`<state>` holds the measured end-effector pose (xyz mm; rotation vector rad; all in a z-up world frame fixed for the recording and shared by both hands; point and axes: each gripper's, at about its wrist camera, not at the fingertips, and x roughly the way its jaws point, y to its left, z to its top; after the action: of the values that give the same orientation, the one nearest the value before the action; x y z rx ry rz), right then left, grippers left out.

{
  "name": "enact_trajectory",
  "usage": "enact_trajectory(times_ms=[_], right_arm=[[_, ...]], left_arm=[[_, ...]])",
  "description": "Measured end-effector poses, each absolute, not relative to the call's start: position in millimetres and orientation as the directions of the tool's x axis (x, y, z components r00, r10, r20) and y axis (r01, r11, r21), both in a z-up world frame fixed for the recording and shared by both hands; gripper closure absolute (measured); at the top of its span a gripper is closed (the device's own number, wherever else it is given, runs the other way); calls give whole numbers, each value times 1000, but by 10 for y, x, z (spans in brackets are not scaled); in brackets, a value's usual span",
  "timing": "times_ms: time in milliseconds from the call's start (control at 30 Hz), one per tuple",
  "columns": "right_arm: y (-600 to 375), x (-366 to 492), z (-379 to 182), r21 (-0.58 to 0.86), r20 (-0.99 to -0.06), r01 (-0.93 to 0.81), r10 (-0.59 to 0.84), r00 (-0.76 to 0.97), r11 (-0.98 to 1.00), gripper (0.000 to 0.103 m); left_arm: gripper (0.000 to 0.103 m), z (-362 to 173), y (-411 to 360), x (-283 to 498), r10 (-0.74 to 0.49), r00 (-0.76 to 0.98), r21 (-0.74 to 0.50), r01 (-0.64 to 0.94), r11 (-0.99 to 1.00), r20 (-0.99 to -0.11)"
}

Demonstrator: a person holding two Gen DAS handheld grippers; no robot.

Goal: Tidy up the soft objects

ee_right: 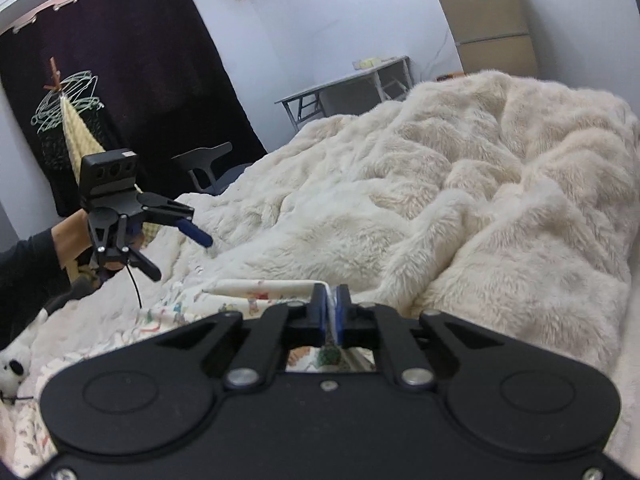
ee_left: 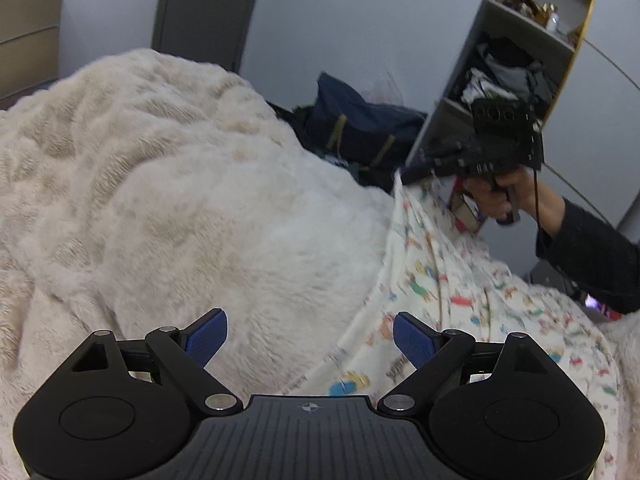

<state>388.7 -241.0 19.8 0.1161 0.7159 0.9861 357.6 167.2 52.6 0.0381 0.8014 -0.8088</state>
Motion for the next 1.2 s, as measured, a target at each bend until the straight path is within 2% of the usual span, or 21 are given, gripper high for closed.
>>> enact_trajectory(times_ms=[33, 67, 133, 267, 400, 467, 533, 600, 833, 1000, 1067, 1200], right_arm=[[-2380, 3885, 177, 393, -514, -724, 789, 337, 566, 90], [-2352, 3876, 158, 381, -531, -727, 779, 334, 571, 87], [-2312, 3868, 126, 362, -550, -728, 764, 337, 582, 64], [-2266, 3918, 131, 428, -500, -714, 804, 323, 553, 56], [-2111, 3969, 84, 443, -522, -720, 807, 277, 534, 55], [-2013, 3954, 41, 433, -554, -737, 798, 237, 519, 61], [-1913, 3895, -3, 392, -597, -764, 773, 213, 513, 75], [-1908, 3856, -3, 378, -605, -772, 768, 211, 510, 84], [-2062, 3836, 131, 404, -545, -780, 811, 214, 478, 76], [-2118, 3940, 189, 392, -556, -789, 805, 206, 473, 63], [-2127, 3990, 195, 383, -565, -790, 798, 210, 479, 57], [-2081, 4076, 204, 370, -581, -808, 793, 185, 459, 54]], left_arm=[[15, 519, 1699, 3591, -634, 419, -267, 655, 707, -650], [15, 522, 1713, 3591, -634, 419, -269, 653, 707, -650], [15, 495, 1722, 3627, -625, 409, -267, 651, 711, -665], [15, 452, 1702, 3674, -625, 381, -278, 655, 702, -681], [15, 327, 1551, 3658, -617, 318, -271, 689, 672, -720], [15, 286, 1517, 3648, -616, 298, -274, 698, 662, -729], [15, 257, 1493, 3617, -623, 285, -275, 710, 648, -729], [15, 263, 1502, 3594, -624, 290, -270, 714, 646, -726], [15, 461, 1702, 3530, -606, 348, -226, 706, 671, -715], [15, 533, 1833, 3564, -627, 364, -232, 708, 667, -689], [19, 517, 1862, 3610, -636, 362, -252, 700, 668, -681], [39, 400, 1833, 3630, -678, 300, -298, 729, 617, -671]])
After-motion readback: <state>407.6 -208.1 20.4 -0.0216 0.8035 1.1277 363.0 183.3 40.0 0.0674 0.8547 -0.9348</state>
